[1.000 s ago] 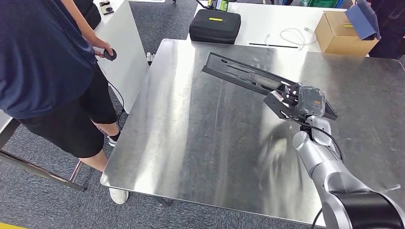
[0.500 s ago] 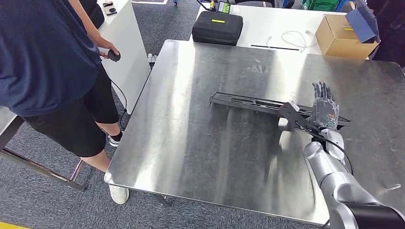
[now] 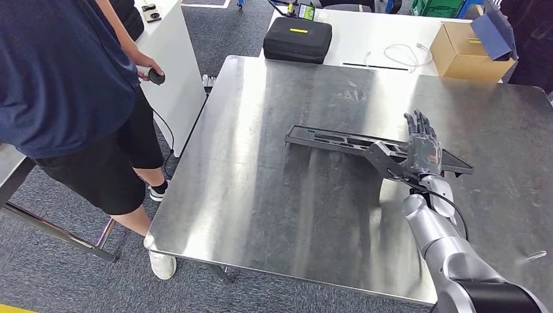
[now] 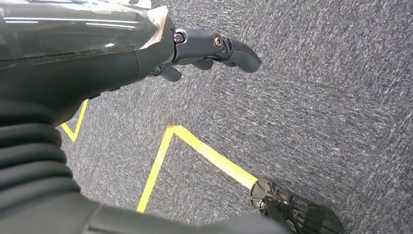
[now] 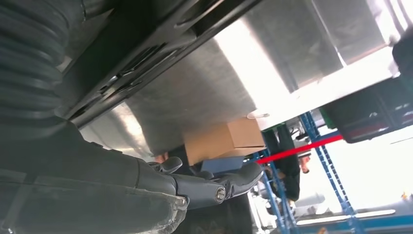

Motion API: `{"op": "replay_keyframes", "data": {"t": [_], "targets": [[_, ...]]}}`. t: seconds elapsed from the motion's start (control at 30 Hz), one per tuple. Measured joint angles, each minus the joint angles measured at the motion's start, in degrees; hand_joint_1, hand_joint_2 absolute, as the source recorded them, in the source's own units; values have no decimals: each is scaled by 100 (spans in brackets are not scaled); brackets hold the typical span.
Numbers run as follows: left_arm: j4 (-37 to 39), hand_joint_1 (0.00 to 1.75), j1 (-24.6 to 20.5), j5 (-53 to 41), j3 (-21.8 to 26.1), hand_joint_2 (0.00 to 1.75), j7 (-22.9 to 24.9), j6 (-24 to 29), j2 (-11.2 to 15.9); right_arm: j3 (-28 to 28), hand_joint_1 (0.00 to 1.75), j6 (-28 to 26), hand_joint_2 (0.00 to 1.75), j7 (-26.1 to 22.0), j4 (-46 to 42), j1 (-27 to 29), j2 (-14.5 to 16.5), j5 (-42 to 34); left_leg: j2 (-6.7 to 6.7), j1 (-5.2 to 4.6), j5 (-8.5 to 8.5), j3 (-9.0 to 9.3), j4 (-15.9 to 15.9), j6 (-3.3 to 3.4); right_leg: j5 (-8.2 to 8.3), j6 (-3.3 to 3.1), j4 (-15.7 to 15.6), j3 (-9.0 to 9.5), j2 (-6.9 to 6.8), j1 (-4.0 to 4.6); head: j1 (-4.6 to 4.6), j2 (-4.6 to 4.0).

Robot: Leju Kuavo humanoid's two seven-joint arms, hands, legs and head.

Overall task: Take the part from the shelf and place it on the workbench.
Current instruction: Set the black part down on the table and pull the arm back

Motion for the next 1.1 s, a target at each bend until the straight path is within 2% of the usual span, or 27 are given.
{"op": "replay_keyframes", "data": {"t": [0.2,0.63,0.77,1.1], "targets": [[-2,0,-1,19,9,0,-7,-5,-13,218,0,13,175,111,-41,-2,16,276,0,0,0,8,3,0,0,0,0,10,0,0,-1,1],[-2,0,-2,36,11,0,-121,-74,-26,354,0,-3,175,120,-171,22,1,272,0,-1,-1,20,7,0,0,0,-1,22,0,0,1,1],[-2,0,-2,9,11,0,-157,-150,-25,357,0,-25,0,120,-217,52,-15,257,0,-1,-1,23,8,0,0,0,-1,25,0,-1,1,0],[-2,0,-1,-63,11,0,-210,-258,-15,361,0,-158,0,-31,-607,364,-188,176,-3,-3,-3,24,10,0,0,0,-2,31,-5,-1,1,0]]}}
